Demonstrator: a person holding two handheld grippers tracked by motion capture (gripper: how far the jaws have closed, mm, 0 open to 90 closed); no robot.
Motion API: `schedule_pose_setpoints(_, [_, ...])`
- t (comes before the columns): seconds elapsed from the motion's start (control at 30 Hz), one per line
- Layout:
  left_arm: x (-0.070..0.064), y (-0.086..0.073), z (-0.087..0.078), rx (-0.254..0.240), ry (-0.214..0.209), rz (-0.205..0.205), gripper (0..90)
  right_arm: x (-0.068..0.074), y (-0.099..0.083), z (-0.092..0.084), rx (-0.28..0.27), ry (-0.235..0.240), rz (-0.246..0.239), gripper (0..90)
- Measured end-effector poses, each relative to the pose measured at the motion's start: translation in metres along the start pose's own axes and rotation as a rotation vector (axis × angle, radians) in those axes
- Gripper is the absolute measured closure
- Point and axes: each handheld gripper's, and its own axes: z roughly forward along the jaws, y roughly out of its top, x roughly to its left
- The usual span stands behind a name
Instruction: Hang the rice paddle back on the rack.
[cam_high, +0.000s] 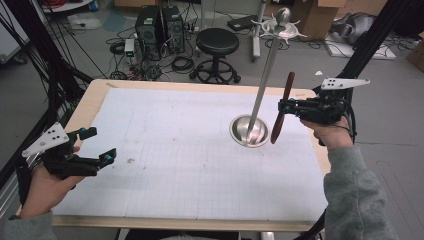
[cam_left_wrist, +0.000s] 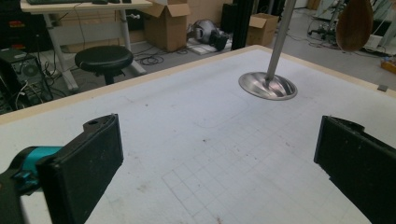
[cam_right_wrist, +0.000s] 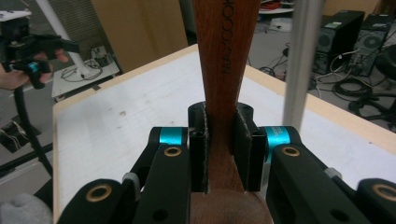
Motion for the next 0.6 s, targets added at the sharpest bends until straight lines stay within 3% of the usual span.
schedule_pose_setpoints(0.2, [0.001,-0.001,-0.004,-0.003,0.006,-0.003,1.7,-0.010,0.005,-0.003,-0.022,-0.005,0.015,77.4])
schedule_pose_setpoints(0.6, [0.000,-0.005,-0.010,0.011,0.019,-0.006,1.7,-0.022,0.021,-0.012,-0.034,-0.069,0.015,77.4])
